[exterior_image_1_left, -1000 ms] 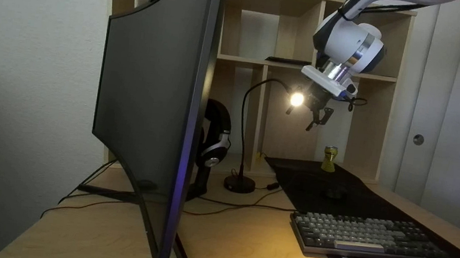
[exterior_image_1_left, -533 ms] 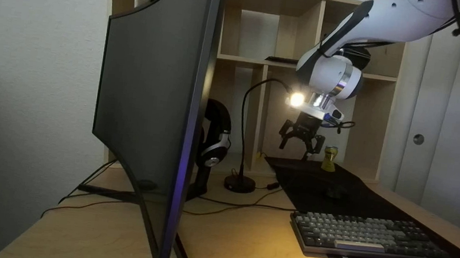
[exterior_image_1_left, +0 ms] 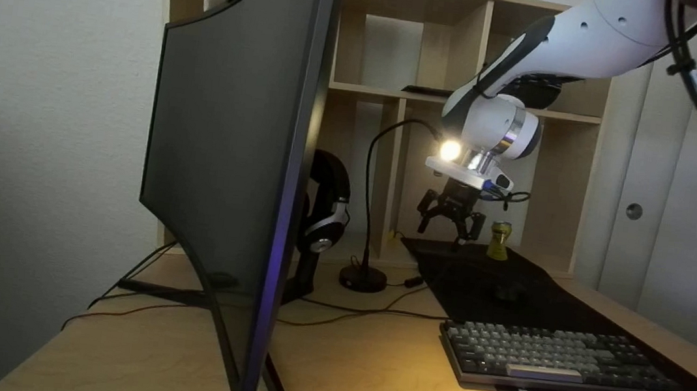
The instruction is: Switch off the desk lamp
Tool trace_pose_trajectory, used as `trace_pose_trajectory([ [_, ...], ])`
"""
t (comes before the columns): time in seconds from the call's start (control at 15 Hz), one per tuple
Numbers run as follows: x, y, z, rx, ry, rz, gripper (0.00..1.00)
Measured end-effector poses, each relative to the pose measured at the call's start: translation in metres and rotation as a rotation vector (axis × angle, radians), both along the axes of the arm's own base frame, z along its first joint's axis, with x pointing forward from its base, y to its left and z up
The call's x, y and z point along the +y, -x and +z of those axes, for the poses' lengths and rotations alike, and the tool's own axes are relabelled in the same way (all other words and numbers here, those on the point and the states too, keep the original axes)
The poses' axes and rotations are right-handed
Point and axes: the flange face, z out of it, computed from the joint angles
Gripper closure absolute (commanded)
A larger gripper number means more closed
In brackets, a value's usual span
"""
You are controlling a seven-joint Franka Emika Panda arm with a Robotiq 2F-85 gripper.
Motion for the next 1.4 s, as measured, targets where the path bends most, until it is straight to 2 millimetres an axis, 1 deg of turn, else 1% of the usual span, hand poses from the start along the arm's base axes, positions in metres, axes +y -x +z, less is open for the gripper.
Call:
trace_pose_trajectory([
  [0.33, 0.011, -0.015, -0.036, -0.077, 0.023, -0.031, 0.0],
  [0.47, 0.012, -0.022, -0.047, -0.116, 0.035, -0.059, 0.0],
  [0.87, 0.012, -0.025, -0.052, -0.134, 0.041, -0.069, 0.0],
  [1.0, 0.012, -0.028, -0.06, -0.156, 0.044, -0.077, 0.0],
  [1.4, 0.016, -0.04, -0.093, -0.193, 0.053, -0.092, 0.0],
])
